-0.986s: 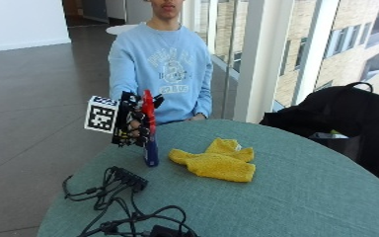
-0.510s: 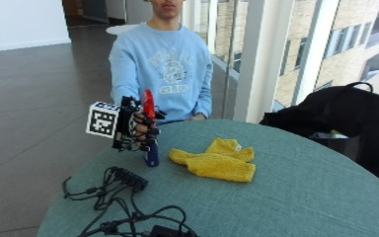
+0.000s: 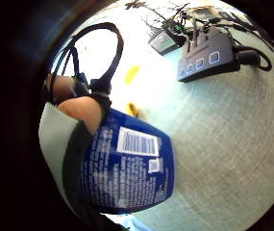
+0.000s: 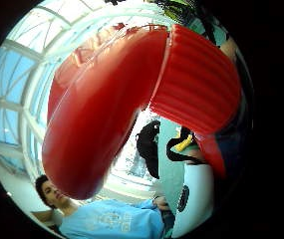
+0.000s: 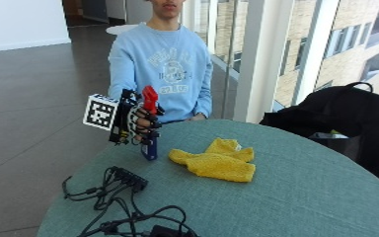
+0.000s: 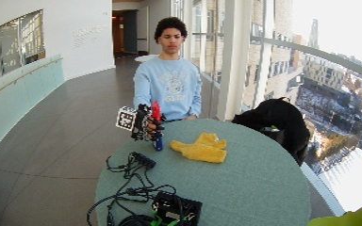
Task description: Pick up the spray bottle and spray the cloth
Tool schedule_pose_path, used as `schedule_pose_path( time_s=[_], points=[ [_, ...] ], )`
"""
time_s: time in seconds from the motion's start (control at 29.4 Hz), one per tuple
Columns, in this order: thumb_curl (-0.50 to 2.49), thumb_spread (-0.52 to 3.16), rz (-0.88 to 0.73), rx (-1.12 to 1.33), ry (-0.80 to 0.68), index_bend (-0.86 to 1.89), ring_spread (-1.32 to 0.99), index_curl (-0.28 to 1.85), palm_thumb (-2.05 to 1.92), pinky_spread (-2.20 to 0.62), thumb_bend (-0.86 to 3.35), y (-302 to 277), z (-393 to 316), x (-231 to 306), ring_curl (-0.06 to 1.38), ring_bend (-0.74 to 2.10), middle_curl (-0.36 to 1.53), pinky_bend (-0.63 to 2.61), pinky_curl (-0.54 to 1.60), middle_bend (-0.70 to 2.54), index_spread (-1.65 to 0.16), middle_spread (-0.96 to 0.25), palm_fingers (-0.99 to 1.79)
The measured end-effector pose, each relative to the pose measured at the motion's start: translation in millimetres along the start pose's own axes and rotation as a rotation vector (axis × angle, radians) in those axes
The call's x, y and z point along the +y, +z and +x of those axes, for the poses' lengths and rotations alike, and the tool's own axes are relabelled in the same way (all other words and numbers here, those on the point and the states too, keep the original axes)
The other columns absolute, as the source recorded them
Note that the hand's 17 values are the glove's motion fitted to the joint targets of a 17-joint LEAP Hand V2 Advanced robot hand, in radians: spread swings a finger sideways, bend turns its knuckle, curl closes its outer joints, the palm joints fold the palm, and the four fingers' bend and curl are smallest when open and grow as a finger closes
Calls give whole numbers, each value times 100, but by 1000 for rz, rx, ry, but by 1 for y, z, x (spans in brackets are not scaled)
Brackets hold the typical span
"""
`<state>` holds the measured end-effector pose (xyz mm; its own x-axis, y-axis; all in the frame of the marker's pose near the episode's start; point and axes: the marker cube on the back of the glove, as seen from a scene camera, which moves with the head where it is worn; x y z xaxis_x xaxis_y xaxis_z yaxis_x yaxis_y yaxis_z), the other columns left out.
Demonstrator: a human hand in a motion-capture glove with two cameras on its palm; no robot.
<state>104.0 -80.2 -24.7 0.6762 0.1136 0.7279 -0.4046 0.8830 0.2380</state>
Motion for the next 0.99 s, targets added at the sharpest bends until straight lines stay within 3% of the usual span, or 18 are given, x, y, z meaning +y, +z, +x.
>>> schedule_pose_path(
  time_s=[0.2, 0.58, 0.99],
  points=[
    [51, 76, -194, 19, -51, 13, -8, 32, 99, 16, 0, -9, -35, -10, 38, 49, 46, 20, 32, 38, -26, -11, 112],
    [54, 78, -514, 189, 70, 13, -6, 33, 95, 13, -3, 32, -66, -8, 40, 53, 48, 21, 34, 41, -23, -10, 116],
    [56, 81, -599, 250, 125, 13, -5, 34, 94, 10, -3, 64, -68, 4, 41, 56, 49, 24, 36, 42, -21, -9, 118]
  ],
)
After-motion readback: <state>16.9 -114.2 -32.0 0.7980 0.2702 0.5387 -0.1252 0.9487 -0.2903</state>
